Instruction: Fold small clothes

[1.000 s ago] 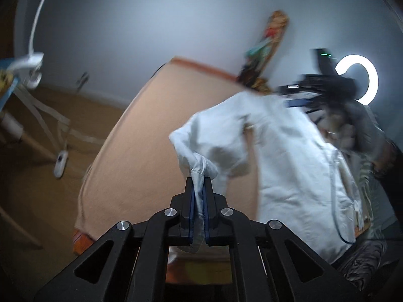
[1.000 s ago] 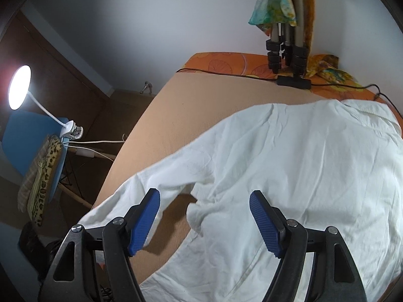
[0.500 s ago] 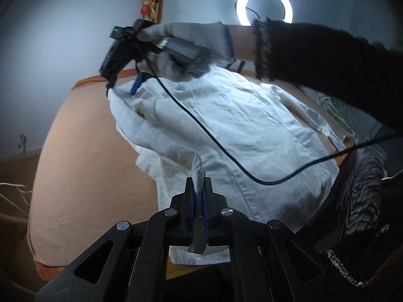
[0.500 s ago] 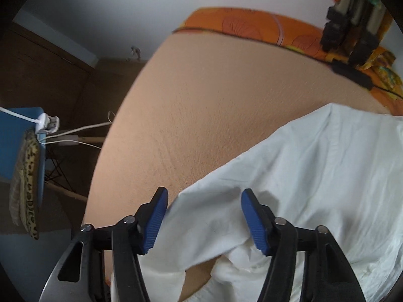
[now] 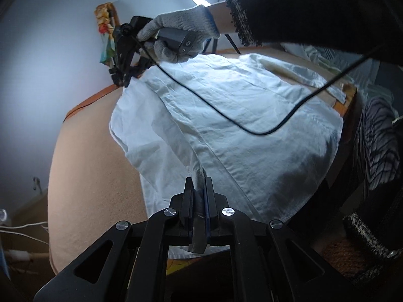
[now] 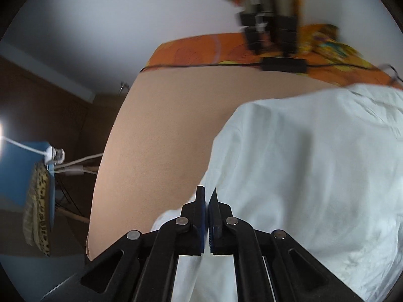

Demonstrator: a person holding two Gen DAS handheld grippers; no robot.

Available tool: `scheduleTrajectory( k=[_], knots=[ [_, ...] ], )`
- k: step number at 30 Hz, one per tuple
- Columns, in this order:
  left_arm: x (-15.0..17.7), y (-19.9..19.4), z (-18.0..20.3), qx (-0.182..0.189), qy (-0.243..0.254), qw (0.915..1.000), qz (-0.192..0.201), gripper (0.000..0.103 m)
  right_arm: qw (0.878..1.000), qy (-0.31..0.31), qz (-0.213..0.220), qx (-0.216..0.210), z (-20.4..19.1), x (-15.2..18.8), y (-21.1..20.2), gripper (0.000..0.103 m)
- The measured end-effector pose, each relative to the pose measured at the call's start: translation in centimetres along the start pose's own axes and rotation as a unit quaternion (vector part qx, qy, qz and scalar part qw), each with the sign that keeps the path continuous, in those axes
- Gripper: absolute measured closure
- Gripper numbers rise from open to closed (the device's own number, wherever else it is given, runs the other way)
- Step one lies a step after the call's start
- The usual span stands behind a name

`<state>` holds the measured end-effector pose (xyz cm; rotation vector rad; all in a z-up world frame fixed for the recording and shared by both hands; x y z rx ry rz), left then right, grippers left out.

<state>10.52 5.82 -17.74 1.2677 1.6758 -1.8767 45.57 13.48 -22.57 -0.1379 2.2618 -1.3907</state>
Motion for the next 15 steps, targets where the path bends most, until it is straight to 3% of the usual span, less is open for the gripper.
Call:
scheduleTrajectory(
  k=[2,4,6,9,11,13,15],
  knots=[
    [0.4,0.1,0.9,0.012,-0.005,0.9999,-0.011,0.092,1.000,0.008,0.010,0.006,1.7,0.6,-0.7,0.103],
    [1.0,0.1,1.3,0.007,-0.009,0.9996,-0.025,0.080,1.000,0.005,0.019,0.004,2.8,1.0,-1.0,0.103],
    [1.6,-0.6,1.5,0.000,-0.012,0.9995,-0.028,0.078,0.999,-0.018,0.021,0.019,3.7,1.7,-1.0,0.102],
    [2.3,-1.7,0.8,-0.016,-0.042,0.9985,-0.032,0.078,0.997,-0.045,0.013,0.060,4.5,3.0,-1.2,0.088],
    [2.9,-2.0,-0.7,-0.037,-0.076,0.9957,-0.037,0.078,0.992,-0.076,0.034,0.098,4.7,2.8,-2.2,0.056],
    [3.6,-1.5,-2.0,-0.048,-0.110,0.9917,-0.046,0.078,0.988,-0.102,0.061,0.101,3.8,2.6,-3.8,0.055],
    [4.3,-0.4,-2.8,-0.041,-0.145,0.9867,-0.061,0.078,0.990,-0.110,0.069,0.059,2.1,2.9,-4.8,0.055]
  ],
)
Point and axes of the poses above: each gripper's, at about its wrist camera, not at the fingertips, and y roughly the way its jaws point, z to its right, x to its underside, the point moved 10 cm from there along y, roughly the way its jaws point, and after that the axes turned 8 degrees about z, right-handed, at the moved point
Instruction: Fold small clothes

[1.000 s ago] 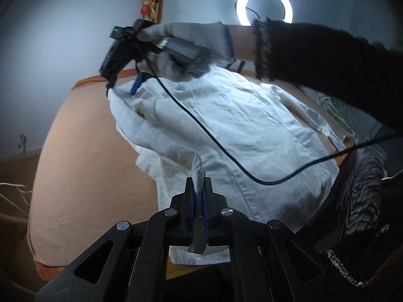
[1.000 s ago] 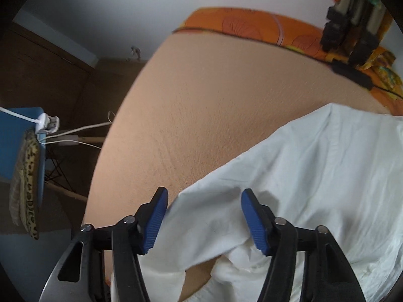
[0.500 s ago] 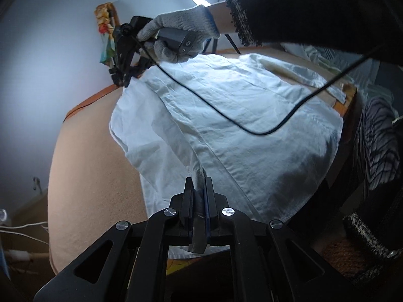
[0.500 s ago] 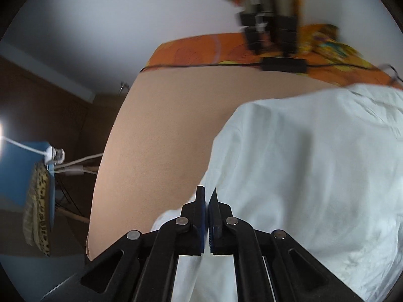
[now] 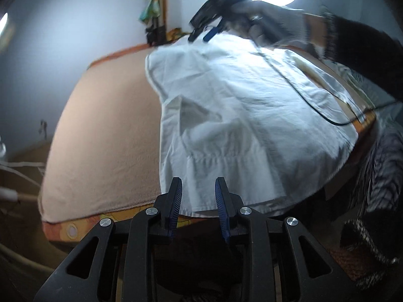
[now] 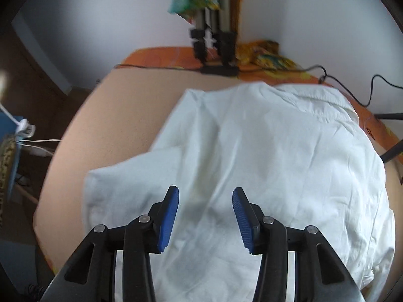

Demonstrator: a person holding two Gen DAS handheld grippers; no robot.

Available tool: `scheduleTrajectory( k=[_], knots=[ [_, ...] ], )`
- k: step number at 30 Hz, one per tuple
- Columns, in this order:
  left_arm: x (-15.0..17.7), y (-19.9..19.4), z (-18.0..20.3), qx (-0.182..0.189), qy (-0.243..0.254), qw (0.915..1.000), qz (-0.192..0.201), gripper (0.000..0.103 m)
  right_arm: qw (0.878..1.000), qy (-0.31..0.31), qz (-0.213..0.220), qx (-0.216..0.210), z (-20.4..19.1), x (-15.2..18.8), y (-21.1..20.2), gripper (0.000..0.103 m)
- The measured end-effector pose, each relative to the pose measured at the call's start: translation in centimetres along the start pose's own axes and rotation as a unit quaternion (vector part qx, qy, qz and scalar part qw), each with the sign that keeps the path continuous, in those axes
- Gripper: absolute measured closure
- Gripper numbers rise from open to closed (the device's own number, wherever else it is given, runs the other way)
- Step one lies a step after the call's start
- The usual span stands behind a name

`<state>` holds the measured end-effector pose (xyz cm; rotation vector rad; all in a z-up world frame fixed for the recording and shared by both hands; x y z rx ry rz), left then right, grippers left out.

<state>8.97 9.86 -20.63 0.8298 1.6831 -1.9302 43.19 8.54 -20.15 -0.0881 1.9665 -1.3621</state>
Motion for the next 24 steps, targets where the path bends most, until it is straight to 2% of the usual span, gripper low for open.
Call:
scheduleTrajectory(
  k=[3,4,7,10,12,15,17,18,19,20,22,23,24],
  knots=[
    [0.3,2.0,-0.5,0.016,-0.033,0.9991,-0.020,0.078,0.998,-0.043,0.016,-0.033,-3.6,-0.9,-0.9,0.051],
    [0.4,2.5,-0.5,0.018,-0.036,0.9988,-0.027,0.078,0.997,-0.056,0.012,-0.042,-5.0,-0.9,-0.7,0.047],
    [1.1,3.6,-0.2,0.027,-0.049,0.9977,-0.040,0.078,0.996,-0.082,-0.005,-0.042,-7.4,0.2,0.5,0.048],
    [1.2,4.1,-0.1,0.038,-0.067,0.9963,-0.037,0.078,0.996,-0.089,-0.019,-0.017,-6.9,1.6,1.6,0.048],
    [1.2,4.2,-0.4,0.036,-0.072,0.9962,-0.033,0.096,0.996,-0.080,-0.028,0.003,-6.0,2.5,2.0,0.048],
    [1.0,3.9,-1.1,0.029,-0.087,0.9955,-0.025,0.096,0.997,-0.062,-0.032,0.025,-4.3,3.3,1.5,0.048],
    [0.8,3.7,-1.8,0.006,-0.077,0.9968,-0.021,0.090,0.998,-0.051,-0.036,0.019,-3.7,4.0,0.9,0.046],
    [0.9,3.9,-2.1,0.000,-0.080,0.9963,-0.029,0.077,0.998,-0.048,-0.037,0.019,-3.4,4.3,0.6,0.045],
    [1.1,4.2,-2.2,0.000,-0.087,0.9955,-0.039,0.074,0.998,-0.044,-0.038,0.024,-3.1,4.5,0.4,0.041],
    [0.8,4.2,-2.2,0.005,-0.093,0.9952,-0.032,0.069,0.998,-0.041,-0.039,0.026,-2.8,4.7,0.2,0.037],
    [0.6,4.4,-1.9,0.006,-0.086,0.9958,-0.031,0.069,0.998,-0.030,-0.044,0.025,-2.5,5.3,0.3,0.037],
    [0.5,4.4,-1.7,0.007,-0.076,0.9967,-0.030,0.071,0.998,-0.023,-0.045,0.021,-2.3,5.5,0.4,0.037],
    [0.4,4.6,-1.6,0.004,-0.068,0.9973,-0.027,0.090,0.999,-0.020,-0.046,0.017,-2.4,5.6,0.7,0.037]
  ],
)
Point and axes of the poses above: each gripper's, at about its wrist camera, not at the fingertips, and y roughly the way its jaws point, z to its right, x to its underside, the point moved 10 cm from there along y, roughly the way its jaws point, and after that the axes turned 8 degrees about z, right-handed, at the moved point
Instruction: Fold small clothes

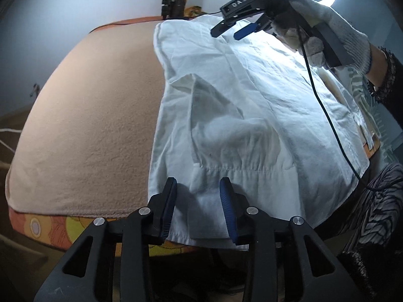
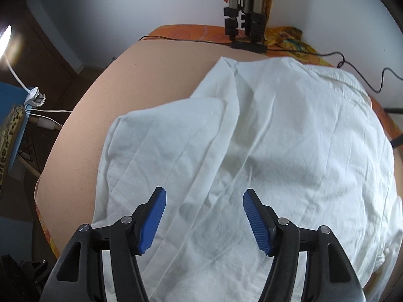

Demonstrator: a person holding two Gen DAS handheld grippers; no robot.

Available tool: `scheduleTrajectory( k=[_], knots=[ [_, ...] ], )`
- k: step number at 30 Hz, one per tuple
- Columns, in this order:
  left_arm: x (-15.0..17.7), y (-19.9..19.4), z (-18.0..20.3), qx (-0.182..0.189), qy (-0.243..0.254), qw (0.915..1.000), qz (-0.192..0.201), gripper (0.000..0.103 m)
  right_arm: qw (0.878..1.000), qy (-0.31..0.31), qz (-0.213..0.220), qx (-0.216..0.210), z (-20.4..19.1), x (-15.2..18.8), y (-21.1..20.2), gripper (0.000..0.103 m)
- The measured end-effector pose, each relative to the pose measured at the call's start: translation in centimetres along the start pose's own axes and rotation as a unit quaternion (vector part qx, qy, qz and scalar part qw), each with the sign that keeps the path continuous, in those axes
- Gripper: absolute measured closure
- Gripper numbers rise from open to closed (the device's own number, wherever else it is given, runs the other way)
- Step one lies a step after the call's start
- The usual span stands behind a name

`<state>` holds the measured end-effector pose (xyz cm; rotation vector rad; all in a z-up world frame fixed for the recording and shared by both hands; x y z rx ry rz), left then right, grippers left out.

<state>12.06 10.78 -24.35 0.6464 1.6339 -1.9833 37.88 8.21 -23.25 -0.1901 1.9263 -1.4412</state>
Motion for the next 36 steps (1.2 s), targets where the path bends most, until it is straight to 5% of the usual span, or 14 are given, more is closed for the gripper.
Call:
scheduleTrajectory(
  k=[1,6,16,17,20,21,28,32,36],
  knots=[
    [0.0,0.1,0.3,0.004,0.004,1.0000,0.001,0.100,1.000,0.002,-0.001,-0.001,0.0,0.2,0.2,0.038],
    [-0.2,-0.9,-0.3,0.030,-0.043,0.9986,0.005,0.101,1.000,0.006,-0.010,0.019,0.3,0.6,1.9,0.040],
    [0.0,-4.1,-1.1,-0.014,-0.031,0.9992,0.021,0.099,0.996,-0.056,-0.018,0.069,-0.1,1.6,2.8,0.040],
    [0.1,-3.9,-1.6,-0.018,-0.042,0.9989,0.011,0.093,0.995,-0.061,-0.017,0.078,0.0,1.4,2.6,0.040],
    [0.5,-3.5,-3.6,-0.044,-0.072,0.9964,-0.007,0.052,0.993,-0.082,0.010,0.090,-0.3,0.6,0.6,0.040],
    [0.4,-3.4,-3.6,-0.041,-0.079,0.9960,-0.004,0.052,0.993,-0.079,0.016,0.081,-0.7,0.4,0.0,0.040],
    [1.1,-1.3,-3.6,-0.022,-0.092,0.9952,-0.023,0.052,0.999,-0.030,0.025,-0.028,-5.4,-2.4,-1.7,0.029],
    [1.0,-1.0,-3.1,-0.023,-0.075,0.9968,-0.014,0.055,0.999,0.000,0.009,-0.042,-7.9,-3.9,0.4,0.024],
    [0.7,-1.0,-2.6,-0.014,-0.074,0.9971,-0.007,0.085,1.000,0.017,-0.021,-0.014,-9.0,-5.0,3.7,0.023]
  ],
)
Point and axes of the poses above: each gripper's, at about its wrist camera, not at the fingertips, and y roughly the way its jaws point, z to its right, x to its underside, the point moved 10 cm from there along y, roughly the way its jaws point, and after that the axes turned 8 degrees about z, right-handed, at the moved point
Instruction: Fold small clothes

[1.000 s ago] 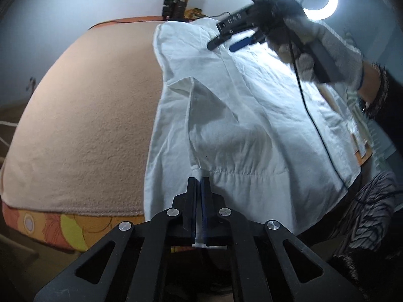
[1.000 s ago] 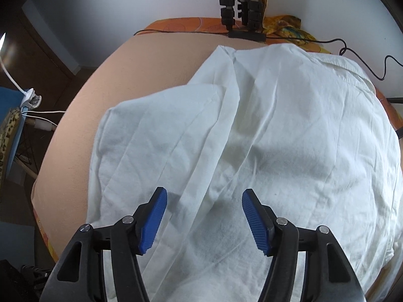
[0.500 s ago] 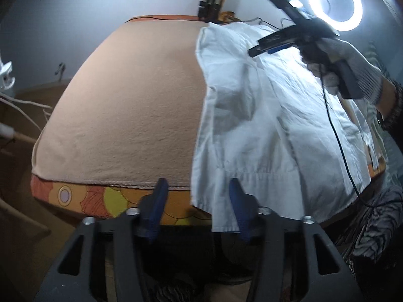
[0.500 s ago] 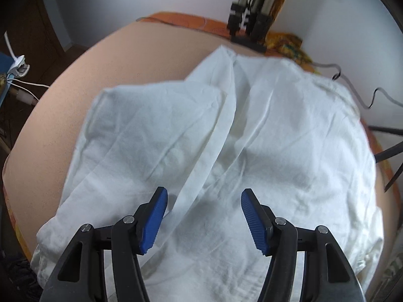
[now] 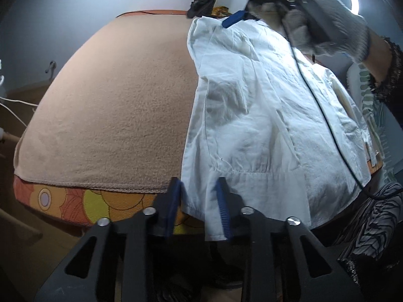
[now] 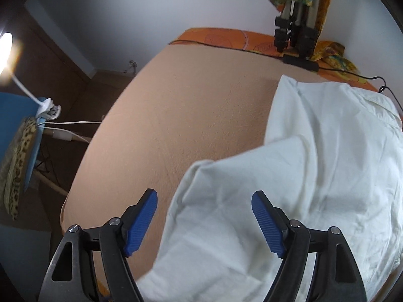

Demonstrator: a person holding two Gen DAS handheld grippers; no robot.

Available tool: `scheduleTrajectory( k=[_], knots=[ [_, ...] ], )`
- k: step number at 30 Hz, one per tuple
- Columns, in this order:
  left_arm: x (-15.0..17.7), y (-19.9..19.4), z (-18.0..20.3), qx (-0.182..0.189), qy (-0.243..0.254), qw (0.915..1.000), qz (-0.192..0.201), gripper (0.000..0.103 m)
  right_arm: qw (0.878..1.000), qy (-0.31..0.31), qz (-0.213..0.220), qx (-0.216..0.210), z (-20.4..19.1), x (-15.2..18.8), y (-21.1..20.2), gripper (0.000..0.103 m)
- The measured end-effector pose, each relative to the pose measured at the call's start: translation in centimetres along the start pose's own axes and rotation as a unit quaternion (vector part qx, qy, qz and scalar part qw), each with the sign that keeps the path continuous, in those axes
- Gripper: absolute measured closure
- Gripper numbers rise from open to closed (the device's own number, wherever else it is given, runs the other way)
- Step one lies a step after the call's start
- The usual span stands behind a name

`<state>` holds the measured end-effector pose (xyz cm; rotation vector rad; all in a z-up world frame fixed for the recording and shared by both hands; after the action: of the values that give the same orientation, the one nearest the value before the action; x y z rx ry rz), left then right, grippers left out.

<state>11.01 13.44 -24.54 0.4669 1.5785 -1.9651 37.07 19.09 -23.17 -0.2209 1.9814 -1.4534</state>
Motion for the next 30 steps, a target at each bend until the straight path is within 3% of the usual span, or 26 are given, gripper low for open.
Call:
scheduleTrajectory(
  k=[2,9,12,17,25,30],
  knots=[
    [0.0,0.2,0.0,0.015,-0.009,0.9998,-0.002,0.097,1.000,0.002,-0.009,0.027,0.0,-0.6,1.5,0.023],
    [0.0,-0.4,0.7,0.047,-0.013,0.9988,0.008,0.101,0.996,-0.011,-0.035,0.079,0.6,-1.2,4.4,0.026],
    [-0.4,-1.0,1.5,0.061,-0.014,0.9978,0.021,0.101,0.995,-0.005,-0.043,0.087,1.8,-0.7,4.8,0.052],
    [-1.2,-1.8,3.1,0.080,-0.005,0.9961,0.037,0.102,0.998,0.027,-0.029,0.050,3.2,-0.6,3.7,0.088],
    [-2.7,-3.5,7.6,0.118,0.033,0.9909,0.054,0.102,0.996,0.067,0.022,-0.050,6.4,-0.1,-2.1,0.095],
    [-3.0,-4.0,11.9,0.150,0.077,0.9843,0.053,0.102,0.992,0.087,0.049,-0.074,9.4,1.0,-5.9,0.095]
  ],
)
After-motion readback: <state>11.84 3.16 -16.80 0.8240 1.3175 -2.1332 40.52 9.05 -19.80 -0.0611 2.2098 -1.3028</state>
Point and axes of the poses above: each gripper's, at about its wrist camera, not at the fingertips, and y roughly the way its jaws point, z to its right, x to its underside, the point moved 10 cm from there along y, roughly the way its jaws point, and after that the axes turned 8 degrees about z, right-handed, at the moved point
